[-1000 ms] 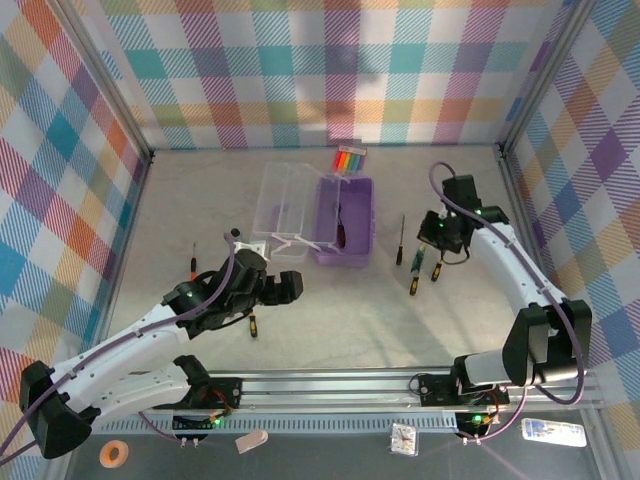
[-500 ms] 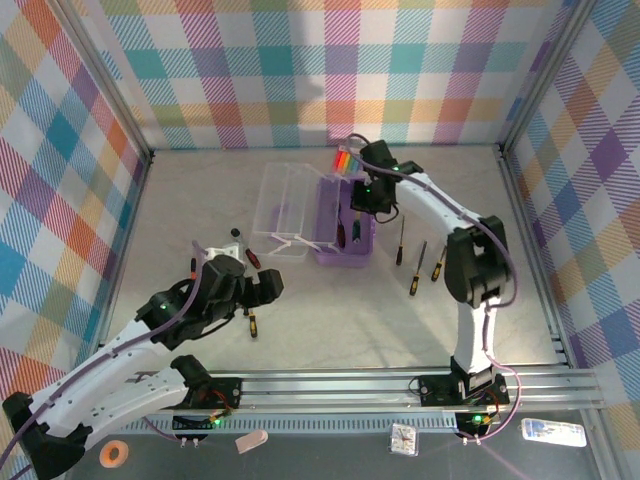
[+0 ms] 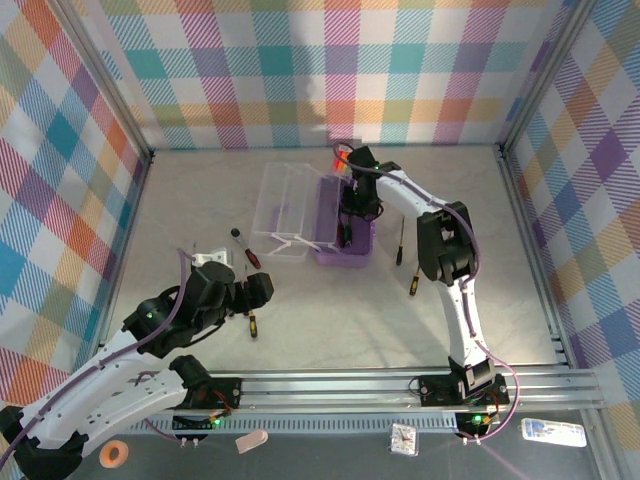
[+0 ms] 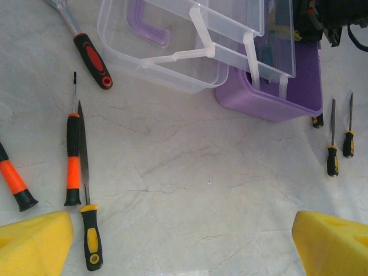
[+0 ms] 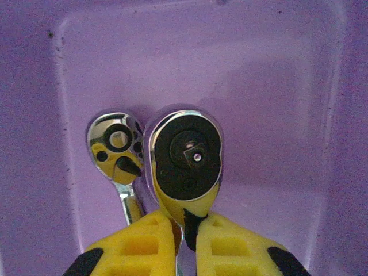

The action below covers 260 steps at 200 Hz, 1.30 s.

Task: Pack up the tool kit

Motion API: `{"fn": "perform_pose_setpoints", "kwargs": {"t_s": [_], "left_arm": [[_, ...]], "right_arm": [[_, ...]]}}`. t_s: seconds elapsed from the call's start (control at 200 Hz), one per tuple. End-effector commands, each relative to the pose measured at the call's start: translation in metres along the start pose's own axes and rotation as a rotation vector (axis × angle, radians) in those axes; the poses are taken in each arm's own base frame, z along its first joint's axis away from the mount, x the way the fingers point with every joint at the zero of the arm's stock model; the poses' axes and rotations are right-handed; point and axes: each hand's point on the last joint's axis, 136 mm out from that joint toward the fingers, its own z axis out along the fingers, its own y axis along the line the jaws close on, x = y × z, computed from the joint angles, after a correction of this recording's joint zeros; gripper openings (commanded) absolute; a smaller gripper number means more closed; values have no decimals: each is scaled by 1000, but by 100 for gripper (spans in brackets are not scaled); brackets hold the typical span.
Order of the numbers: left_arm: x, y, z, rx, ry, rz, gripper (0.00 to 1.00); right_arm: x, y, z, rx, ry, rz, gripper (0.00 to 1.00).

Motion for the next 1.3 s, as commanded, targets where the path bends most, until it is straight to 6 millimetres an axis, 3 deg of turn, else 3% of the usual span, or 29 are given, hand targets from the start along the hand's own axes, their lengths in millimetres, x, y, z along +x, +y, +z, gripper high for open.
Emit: {"fn": "perform_pose_setpoints", "kwargs": {"t_s": [0.0,0.16,0.475,0.705,0.855,1.015,1.295], "left_arm": [[-3,1,-3,-5,-5,-15,97],[-3,-2,-2,0,2,-12,97],[-8,-4,-2,-5,-8,-14,97],[-23,-1,-2,-63,-56,-6,96],[-25,-8,23,-79,-19,-5,96],[-46,-11,41,-70,2,-46,96],[-89,-5,60,-85,23,-118,96]], "right_arm": [[-15,11,-12,-31,-35,7,14],[-17,15,-18,-37,-32,10,27],[-24,17,-57,-32,-98,-5,25],[-11,15,-97,-58,-160,-39,24],[6,-16,-110,50,-196,-58,30],[28,-45,-100,149,-163,-83,40],[43,-57,-55,179,-59,-90,42]]}}
